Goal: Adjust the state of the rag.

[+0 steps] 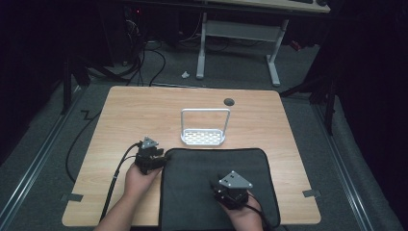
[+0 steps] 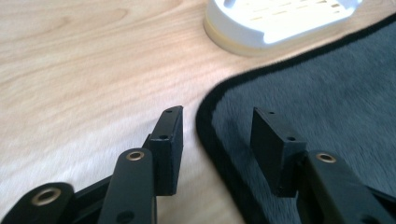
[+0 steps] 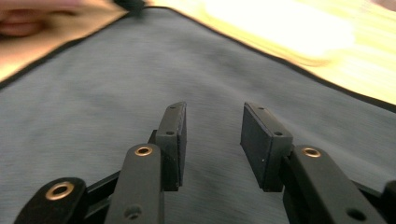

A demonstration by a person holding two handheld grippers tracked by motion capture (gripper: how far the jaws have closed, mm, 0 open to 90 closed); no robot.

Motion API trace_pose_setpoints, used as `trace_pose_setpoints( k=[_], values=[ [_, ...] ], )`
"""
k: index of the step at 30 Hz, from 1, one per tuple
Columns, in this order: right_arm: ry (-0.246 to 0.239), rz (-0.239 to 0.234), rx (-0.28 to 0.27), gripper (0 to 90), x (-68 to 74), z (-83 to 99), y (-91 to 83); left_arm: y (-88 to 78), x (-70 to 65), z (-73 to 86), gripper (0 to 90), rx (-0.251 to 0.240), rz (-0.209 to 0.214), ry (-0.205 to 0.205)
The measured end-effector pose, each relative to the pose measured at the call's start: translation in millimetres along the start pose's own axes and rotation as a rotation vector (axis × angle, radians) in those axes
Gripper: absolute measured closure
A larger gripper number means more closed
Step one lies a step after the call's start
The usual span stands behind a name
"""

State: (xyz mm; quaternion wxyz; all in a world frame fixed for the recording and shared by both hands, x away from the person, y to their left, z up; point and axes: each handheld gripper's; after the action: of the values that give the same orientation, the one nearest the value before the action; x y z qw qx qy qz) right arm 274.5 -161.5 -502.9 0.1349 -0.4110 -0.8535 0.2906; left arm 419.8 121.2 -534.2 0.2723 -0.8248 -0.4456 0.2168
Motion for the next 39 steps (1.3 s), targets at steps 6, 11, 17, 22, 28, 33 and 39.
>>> trace_pose_setpoints(
  k=[6, 11, 17, 22, 28, 33, 39],
  values=[
    [-0.042, -0.126, -0.006, 58.2, 40.2, -1.0, 9.3, 5.5, -9.9, -4.0, 64.3, 0.017, 0.027, 0.035],
    [-0.07, -0.222, 0.005, 57.6, 73.1, -1.7, 17.0, 7.9, -7.9, -3.6, 80.7, 0.019, 0.071, 0.011],
    [-0.086, -0.301, 0.05, 54.3, 97.4, -10.1, 45.5, 7.9, -4.0, -2.8, 82.2, 0.022, 0.1, -0.009],
    [-0.097, -0.347, 0.083, 49.8, 111.8, -16.0, 60.9, 7.4, -2.3, -1.9, 82.2, 0.023, 0.112, -0.022],
    [-0.131, -0.336, 0.098, 52.6, 120.5, -12.7, 64.2, 7.4, -2.1, -1.8, 82.2, 0.024, 0.112, -0.024],
    [-0.174, -0.272, 0.104, 71.3, 121.1, -12.9, 63.0, 7.4, -2.2, -1.8, 82.3, 0.024, 0.112, -0.026],
    [-0.159, -0.273, 0.107, 82.5, 112.9, -16.8, 61.4, 6.9, -0.7, -2.6, 83.4, 0.026, 0.113, -0.039]
  ],
)
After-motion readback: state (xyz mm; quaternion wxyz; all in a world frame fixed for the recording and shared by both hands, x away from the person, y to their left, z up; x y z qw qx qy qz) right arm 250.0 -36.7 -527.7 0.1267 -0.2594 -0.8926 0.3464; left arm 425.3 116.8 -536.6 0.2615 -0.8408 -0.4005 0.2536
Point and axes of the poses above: each handheld gripper's, and its own axes: y roughly forward along the jaws, z roughly out of its underside, x roughly to its left, and after that the axes turned 7 degrees about -z, right-handed
